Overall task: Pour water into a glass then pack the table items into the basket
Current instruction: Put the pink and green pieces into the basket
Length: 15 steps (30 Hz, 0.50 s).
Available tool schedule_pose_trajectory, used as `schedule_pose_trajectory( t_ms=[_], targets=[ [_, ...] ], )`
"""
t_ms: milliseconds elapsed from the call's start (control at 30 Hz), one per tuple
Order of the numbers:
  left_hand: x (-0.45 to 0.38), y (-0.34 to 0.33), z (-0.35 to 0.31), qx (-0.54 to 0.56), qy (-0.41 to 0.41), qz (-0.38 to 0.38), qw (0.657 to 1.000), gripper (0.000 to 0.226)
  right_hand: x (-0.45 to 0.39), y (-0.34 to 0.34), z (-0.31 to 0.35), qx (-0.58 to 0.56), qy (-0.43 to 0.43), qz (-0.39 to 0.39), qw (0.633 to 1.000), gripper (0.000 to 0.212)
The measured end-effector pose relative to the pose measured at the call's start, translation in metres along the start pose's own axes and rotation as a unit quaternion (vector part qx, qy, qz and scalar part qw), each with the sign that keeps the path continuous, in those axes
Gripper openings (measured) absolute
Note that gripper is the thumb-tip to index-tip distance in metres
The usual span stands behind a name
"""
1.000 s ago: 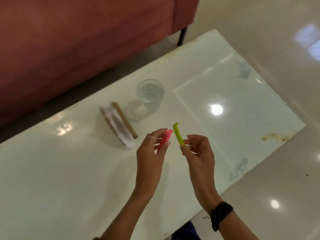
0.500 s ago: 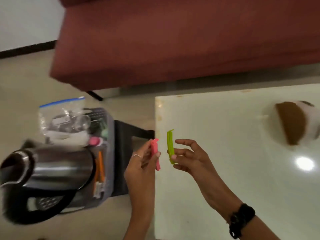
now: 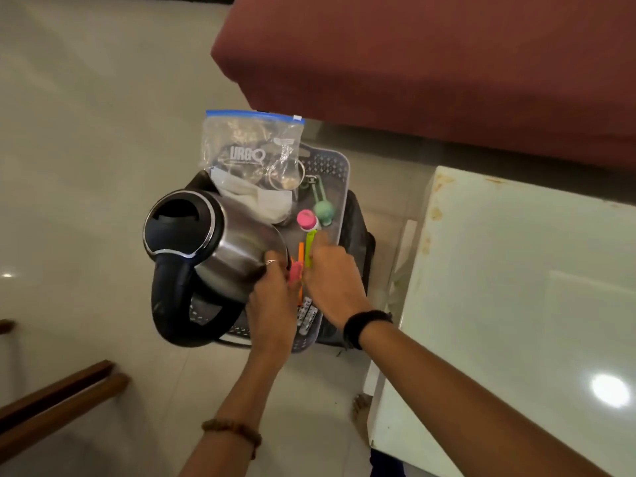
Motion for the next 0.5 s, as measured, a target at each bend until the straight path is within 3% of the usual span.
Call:
schedule_pose_trajectory(
  t_ms=[67, 167, 300, 400, 500],
  targets=[
    [-0.005, -0.011, -0.003, -0.010, -0.011, 0.032, 0.999, 0.022, -0.007, -0.007, -0.002, 0.057, -0.009, 0.005, 0.998, 0.031],
    [-0.012, -0.020, -0.005, 0.053, 0.004, 0.055, 0.997, 0.051, -0.013, -0.016, -0.007, 0.088, -0.032, 0.017, 0.995, 0.033],
    [-0.022, -0.022, -0.006, 0.018, -0.027, 0.042, 0.999, 0.015, -0.021, -0.026, -0.010, 0.106, -0.041, 0.027, 0.993, 0.032],
    [-0.019, -0.026, -0.003, 0.050, -0.019, 0.051, 0.997, 0.023, -0.019, -0.024, -0.010, 0.089, -0.036, 0.030, 0.995, 0.034],
    [-0.014, -0.026, -0.003, 0.098, 0.001, 0.054, 0.994, 0.017, -0.009, -0.012, -0.016, -0.027, -0.031, 0.031, 0.999, 0.022]
  ],
)
Point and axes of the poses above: each hand's wrist, its own x-axis away from the middle knuckle, its own y-axis out of the back of the hand, z = x × y, the point moved 9 cm from there along -x, towards the middle knuckle, and after that the axes turned 8 degrees about -y, right-handed, at the moved point
